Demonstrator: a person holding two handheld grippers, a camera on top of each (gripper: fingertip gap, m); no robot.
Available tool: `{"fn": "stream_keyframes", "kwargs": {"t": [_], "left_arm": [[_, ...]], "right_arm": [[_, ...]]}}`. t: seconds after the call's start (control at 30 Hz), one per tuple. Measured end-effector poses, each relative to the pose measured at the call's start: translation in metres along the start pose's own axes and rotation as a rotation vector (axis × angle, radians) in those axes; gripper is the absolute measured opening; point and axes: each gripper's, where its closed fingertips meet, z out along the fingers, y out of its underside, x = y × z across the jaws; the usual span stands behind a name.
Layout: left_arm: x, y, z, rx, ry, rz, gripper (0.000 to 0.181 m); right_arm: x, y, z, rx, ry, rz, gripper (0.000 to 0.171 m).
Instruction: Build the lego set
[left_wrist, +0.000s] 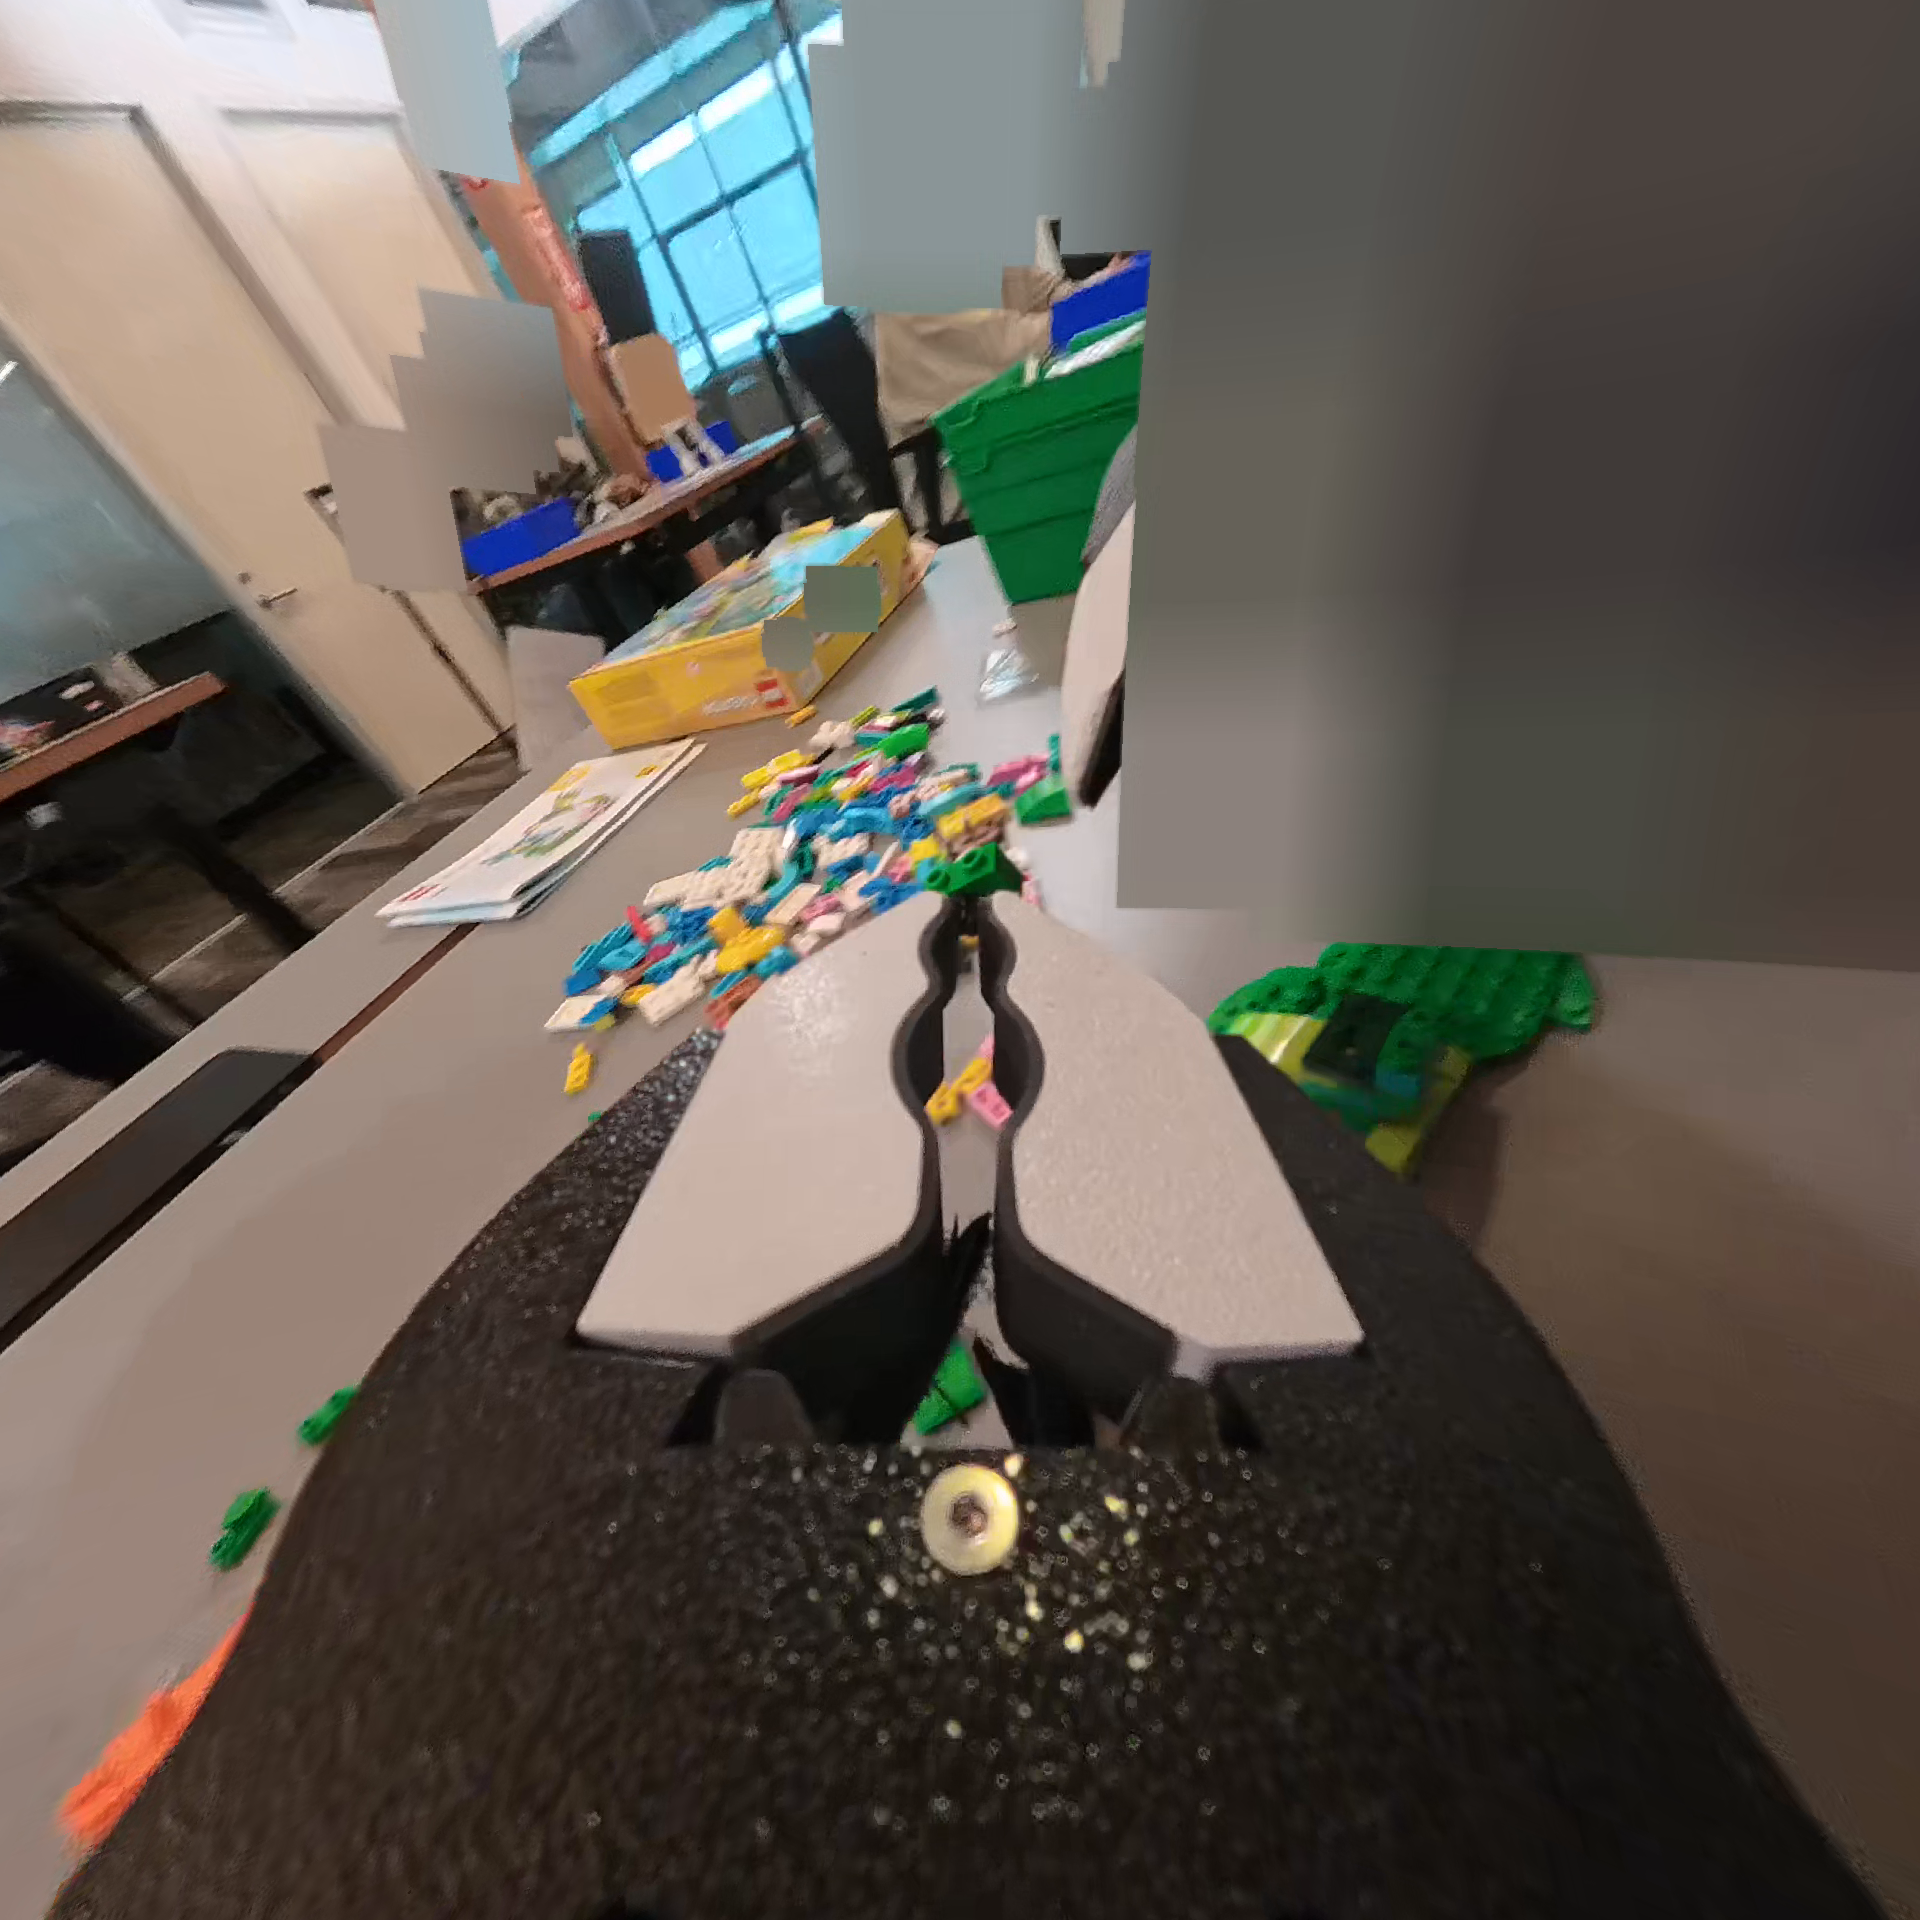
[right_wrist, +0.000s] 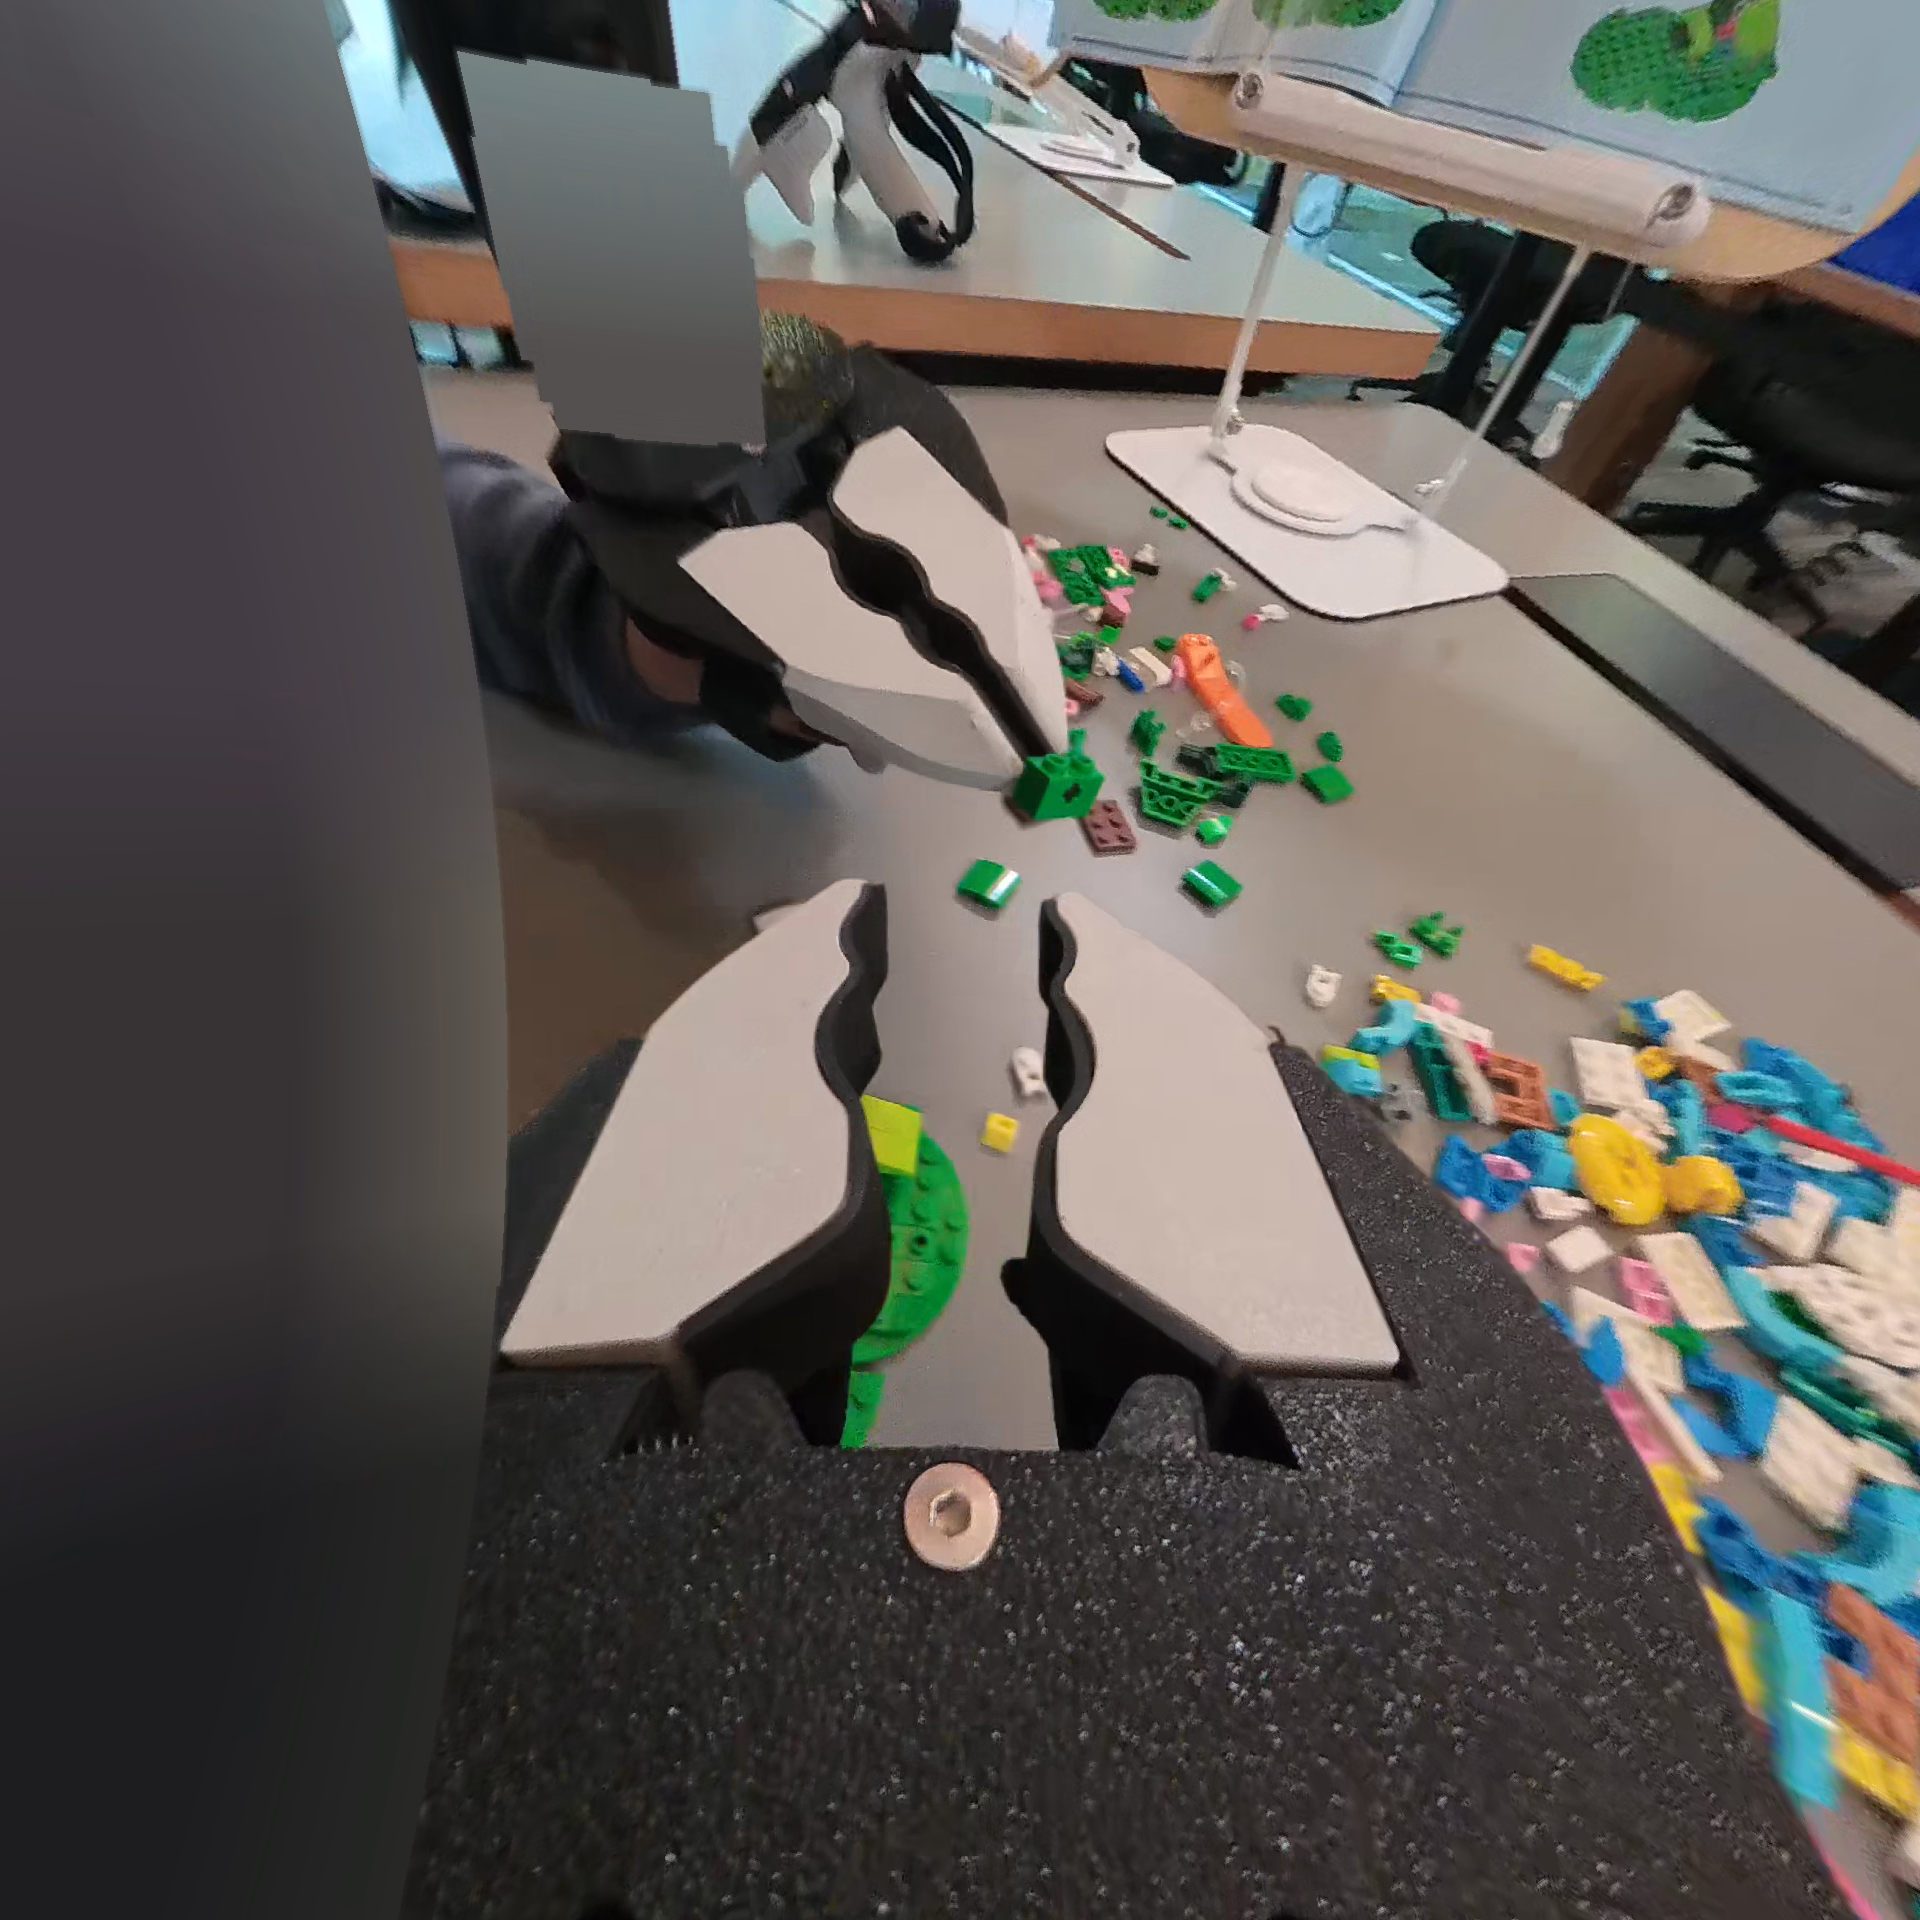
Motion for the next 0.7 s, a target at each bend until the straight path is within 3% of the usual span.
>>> {"fn": "stream_keyframes", "kwargs": {"t": [0.17,0.3,0.43,0.57,0.7], "left_arm": [[-0.004,0.041,0.004,-0.279,0.009,-0.021,0.003],[-0.005,0.067,0.004,-0.483,-0.040,0.118,0.003],[0.017,0.040,0.022,-0.339,0.055,0.197,0.003],[0.047,0.007,0.030,-0.116,0.254,0.257,0.003],[0.058,-0.016,0.032,0.029,0.387,0.191,0.003]], "right_arm": [[0.009,0.016,0.002,-0.097,0.038,-0.077,0.026],[0.009,0.032,0.008,-0.161,0.016,-0.050,0.025],[0.015,0.039,0.003,-0.172,0.027,-0.048,0.025],[-0.004,0.013,-0.016,0.064,-0.175,0.025,0.035],[-0.012,0.017,-0.029,0.055,-0.247,0.020,0.035]]}}
